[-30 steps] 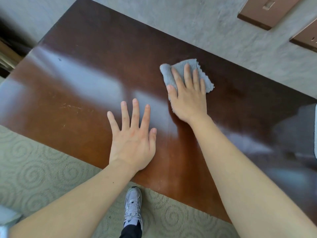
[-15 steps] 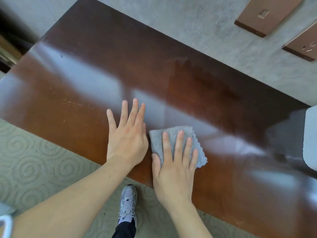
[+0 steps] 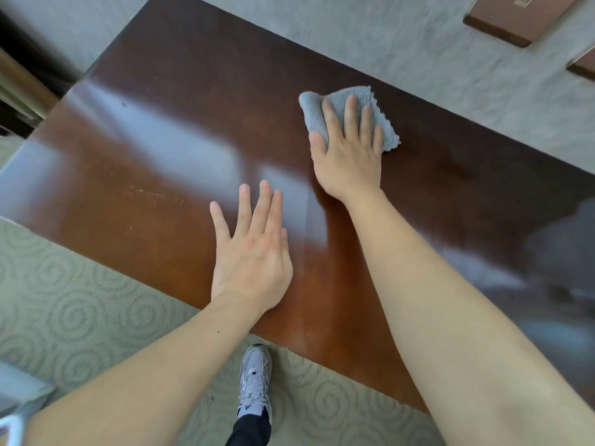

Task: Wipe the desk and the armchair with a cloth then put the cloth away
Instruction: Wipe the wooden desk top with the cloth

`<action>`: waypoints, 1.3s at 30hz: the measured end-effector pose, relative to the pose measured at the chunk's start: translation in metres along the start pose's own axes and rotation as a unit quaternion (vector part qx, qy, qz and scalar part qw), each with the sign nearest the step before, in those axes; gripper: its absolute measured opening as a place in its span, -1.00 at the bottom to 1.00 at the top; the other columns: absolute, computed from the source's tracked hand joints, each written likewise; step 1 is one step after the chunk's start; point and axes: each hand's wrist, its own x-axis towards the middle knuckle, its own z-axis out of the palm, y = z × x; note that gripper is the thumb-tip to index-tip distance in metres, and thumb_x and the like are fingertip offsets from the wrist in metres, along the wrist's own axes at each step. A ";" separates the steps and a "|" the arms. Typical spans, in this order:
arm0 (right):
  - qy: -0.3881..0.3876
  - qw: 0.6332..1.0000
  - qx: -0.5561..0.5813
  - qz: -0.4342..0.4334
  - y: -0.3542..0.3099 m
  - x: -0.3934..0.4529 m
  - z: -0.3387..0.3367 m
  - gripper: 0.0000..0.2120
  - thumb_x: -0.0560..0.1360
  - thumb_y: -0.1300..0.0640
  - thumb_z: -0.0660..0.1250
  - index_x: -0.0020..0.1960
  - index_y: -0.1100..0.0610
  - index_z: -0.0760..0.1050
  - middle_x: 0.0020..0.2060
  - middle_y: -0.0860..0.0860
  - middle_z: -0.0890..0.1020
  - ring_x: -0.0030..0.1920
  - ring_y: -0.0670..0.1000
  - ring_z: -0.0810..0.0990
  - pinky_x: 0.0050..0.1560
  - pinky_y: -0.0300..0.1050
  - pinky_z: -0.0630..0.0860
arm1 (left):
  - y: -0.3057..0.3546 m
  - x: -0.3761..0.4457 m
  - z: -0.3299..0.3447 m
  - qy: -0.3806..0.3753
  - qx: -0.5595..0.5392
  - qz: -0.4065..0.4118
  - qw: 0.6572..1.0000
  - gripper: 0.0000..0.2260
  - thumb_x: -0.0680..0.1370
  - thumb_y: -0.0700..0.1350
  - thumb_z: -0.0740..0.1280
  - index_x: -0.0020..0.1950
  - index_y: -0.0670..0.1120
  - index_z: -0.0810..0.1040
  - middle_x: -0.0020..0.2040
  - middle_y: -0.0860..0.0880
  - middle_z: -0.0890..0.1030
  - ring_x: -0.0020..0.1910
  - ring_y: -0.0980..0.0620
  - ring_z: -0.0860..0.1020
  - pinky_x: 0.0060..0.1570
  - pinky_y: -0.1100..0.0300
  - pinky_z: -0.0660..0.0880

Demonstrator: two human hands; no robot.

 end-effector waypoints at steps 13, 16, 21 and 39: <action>-0.024 0.999 -0.015 0.034 0.030 -0.271 0.023 -0.42 0.65 -0.24 -0.10 0.61 -0.08 -0.02 0.61 0.09 -0.02 0.59 0.19 -0.08 0.54 0.19 -0.01 | 0.004 0.002 -0.005 -0.021 0.010 -0.006 1.000 -0.39 0.65 0.15 -0.10 0.64 -0.12 0.08 0.66 -0.10 0.09 0.63 -0.18 0.01 0.50 -0.41 -0.03; -0.025 0.996 -0.024 0.078 0.056 -0.248 0.016 -0.40 0.63 -0.27 -0.12 0.61 -0.10 -0.09 0.61 0.09 -0.05 0.59 0.19 -0.11 0.55 0.19 -0.03 | 0.003 0.001 -0.004 -0.029 0.020 -0.003 0.999 -0.33 0.63 0.26 -0.10 0.65 -0.09 0.06 0.66 -0.09 0.08 0.63 -0.19 -0.01 0.48 -0.41 -0.04; 0.013 0.985 -0.026 0.170 0.125 -0.155 -0.004 -0.40 0.63 -0.23 -0.13 0.61 -0.05 -0.07 0.60 0.19 -0.01 0.57 0.28 -0.04 0.53 0.25 -0.04 | 0.004 0.004 -0.003 -0.040 0.049 0.002 0.998 -0.25 0.59 0.38 -0.13 0.65 -0.04 0.04 0.66 -0.08 0.08 0.63 -0.23 -0.03 0.45 -0.45 -0.03; 0.006 0.986 0.004 0.167 0.143 -0.236 -0.006 -0.43 0.63 -0.22 -0.19 0.61 -0.11 -0.08 0.61 0.10 -0.08 0.58 0.23 -0.12 0.55 0.21 -0.10 | 0.004 0.003 -0.006 -0.035 0.041 0.014 0.998 -0.23 0.54 0.45 -0.10 0.63 0.03 0.10 0.64 -0.12 0.13 0.61 -0.26 0.02 0.41 -0.49 -0.01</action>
